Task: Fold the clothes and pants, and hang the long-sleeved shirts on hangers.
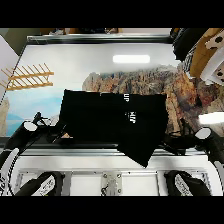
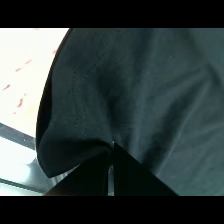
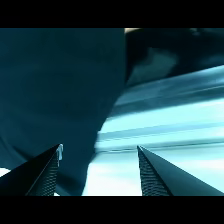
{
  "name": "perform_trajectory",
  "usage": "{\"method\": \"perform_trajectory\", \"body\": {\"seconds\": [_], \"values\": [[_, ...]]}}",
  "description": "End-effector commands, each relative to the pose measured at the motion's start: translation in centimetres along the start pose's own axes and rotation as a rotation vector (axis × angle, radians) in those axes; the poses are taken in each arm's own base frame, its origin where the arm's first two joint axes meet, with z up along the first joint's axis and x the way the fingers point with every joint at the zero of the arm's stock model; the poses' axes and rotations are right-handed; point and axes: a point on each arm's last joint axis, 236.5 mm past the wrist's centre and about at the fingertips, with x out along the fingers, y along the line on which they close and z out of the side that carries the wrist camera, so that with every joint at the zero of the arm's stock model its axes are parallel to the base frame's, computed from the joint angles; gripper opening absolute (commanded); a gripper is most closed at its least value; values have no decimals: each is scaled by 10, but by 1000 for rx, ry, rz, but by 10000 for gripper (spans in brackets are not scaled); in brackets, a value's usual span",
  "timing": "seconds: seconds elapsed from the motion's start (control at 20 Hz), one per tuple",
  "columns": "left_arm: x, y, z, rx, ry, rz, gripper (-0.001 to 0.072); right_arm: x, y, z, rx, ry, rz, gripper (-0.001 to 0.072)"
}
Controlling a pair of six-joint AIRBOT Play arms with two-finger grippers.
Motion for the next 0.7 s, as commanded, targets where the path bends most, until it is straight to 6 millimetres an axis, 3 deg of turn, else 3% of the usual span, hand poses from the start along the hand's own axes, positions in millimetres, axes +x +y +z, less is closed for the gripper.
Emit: {"method": "perform_trajectory", "body": {"seconds": [0.0,0.5,0.55,0.6,0.65], "values": [[0,0,-1,13,5,1,8,27,7,-14,15,5,16,505],[0,0,0,23,1,1,8,53,36,-18,-63,-5,21,500],[0,0,0,24,0,1,8,52,37,-17,-77,-7,22,351],[0,0,0,30,0,1,8,50,38,-15,-110,-17,25,100],[-2,-1,0,36,-3,-2,8,46,42,-14,-135,-25,32,17]]}}
